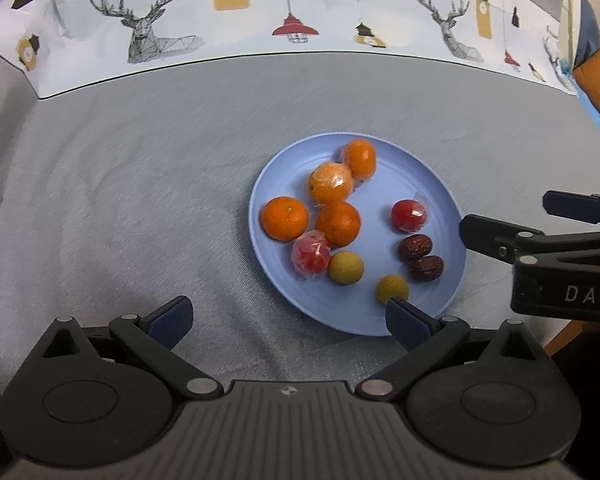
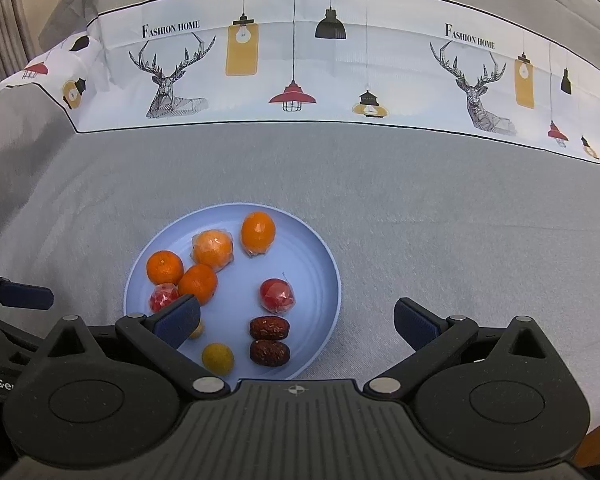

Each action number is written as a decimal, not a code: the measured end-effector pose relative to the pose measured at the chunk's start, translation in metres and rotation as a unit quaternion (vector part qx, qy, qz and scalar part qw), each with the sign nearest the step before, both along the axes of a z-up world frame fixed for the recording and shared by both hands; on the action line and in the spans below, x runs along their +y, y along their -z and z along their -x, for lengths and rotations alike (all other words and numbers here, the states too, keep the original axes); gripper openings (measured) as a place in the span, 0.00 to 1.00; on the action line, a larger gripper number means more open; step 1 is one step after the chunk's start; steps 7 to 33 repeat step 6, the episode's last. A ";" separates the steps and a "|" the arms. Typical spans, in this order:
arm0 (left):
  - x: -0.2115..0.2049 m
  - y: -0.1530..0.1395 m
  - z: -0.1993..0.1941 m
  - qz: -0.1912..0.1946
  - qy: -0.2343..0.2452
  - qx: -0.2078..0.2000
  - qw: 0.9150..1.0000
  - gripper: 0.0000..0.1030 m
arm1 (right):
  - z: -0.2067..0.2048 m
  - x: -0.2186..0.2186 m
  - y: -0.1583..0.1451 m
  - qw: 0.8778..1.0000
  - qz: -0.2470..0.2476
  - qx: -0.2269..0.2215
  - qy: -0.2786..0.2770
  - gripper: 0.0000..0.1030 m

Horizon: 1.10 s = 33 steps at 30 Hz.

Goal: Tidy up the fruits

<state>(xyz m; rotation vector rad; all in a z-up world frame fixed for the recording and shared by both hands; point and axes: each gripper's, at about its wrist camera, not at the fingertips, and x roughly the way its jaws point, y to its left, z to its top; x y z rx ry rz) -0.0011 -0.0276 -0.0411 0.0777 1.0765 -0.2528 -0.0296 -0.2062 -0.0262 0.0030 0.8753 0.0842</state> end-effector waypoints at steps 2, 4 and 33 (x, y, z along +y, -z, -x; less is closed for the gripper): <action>-0.001 0.000 -0.001 0.006 0.008 0.000 1.000 0.99 | 0.000 0.000 -0.002 1.000 0.000 -0.004 0.000 0.99; -0.003 0.001 -0.003 0.008 0.013 0.000 1.000 0.99 | 0.001 0.002 -0.005 1.000 -0.002 -0.011 -0.005 0.99; -0.004 0.001 -0.005 0.006 0.014 0.000 1.000 0.99 | 0.001 0.002 -0.009 1.000 -0.005 -0.024 -0.007 0.99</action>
